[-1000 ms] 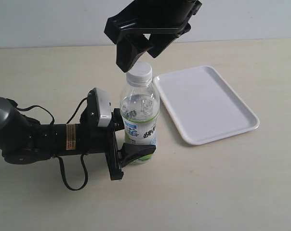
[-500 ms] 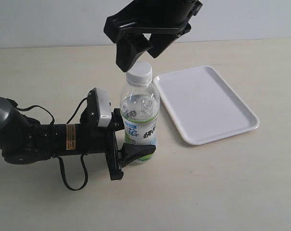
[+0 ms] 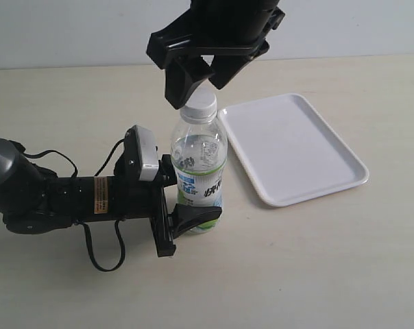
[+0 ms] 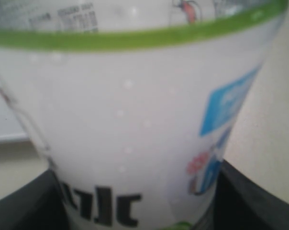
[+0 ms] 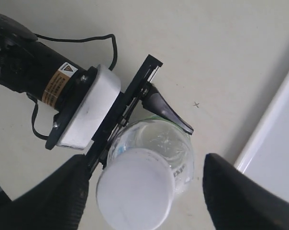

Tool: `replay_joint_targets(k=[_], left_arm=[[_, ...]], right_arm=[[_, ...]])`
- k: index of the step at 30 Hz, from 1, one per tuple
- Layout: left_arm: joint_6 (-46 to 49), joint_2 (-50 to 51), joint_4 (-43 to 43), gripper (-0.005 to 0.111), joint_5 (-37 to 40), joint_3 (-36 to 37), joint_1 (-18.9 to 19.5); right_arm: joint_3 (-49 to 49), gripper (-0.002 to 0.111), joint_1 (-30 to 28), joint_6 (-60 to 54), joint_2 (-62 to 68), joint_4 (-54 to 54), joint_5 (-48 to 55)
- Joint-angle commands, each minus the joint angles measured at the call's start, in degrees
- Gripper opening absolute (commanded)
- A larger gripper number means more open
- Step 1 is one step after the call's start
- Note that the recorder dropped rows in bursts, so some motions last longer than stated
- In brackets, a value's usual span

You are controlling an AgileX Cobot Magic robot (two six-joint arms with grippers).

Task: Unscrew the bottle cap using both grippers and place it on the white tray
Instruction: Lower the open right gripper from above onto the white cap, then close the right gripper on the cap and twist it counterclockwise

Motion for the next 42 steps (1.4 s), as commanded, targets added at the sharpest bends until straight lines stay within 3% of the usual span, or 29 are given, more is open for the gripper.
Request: replay_joint_targets(k=[1, 16, 27, 31, 39, 42], left_arm=[[-0.31, -0.48, 0.17, 0.001, -1.13, -0.35, -0.36], [-0.31, -0.48, 0.17, 0.001, -1.13, -0.35, -0.36], [-0.31, -0.48, 0.17, 0.001, -1.13, -0.35, -0.36], [-0.31, -0.48, 0.17, 0.001, -1.13, -0.35, -0.36], [-0.31, -0.48, 0.17, 0.001, -1.13, -0.35, -0.36], [-0.31, -0.48, 0.17, 0.001, -1.13, -0.35, -0.36]], right_arm=[[-0.68, 0.065, 0.13, 0.08, 0.84, 0.25, -0.23], [-0.68, 0.053, 0.13, 0.48, 0.84, 0.47, -0.23], [-0.68, 0.011, 0.13, -2.58, 0.84, 0.47, -0.23], [-0.68, 0.000, 0.13, -10.20, 0.84, 0.47, -0.23], [-0.68, 0.000, 0.13, -31.76, 0.84, 0.47, -0.23], [-0.68, 0.000, 0.13, -35.11, 0.84, 0.47, -0.23]])
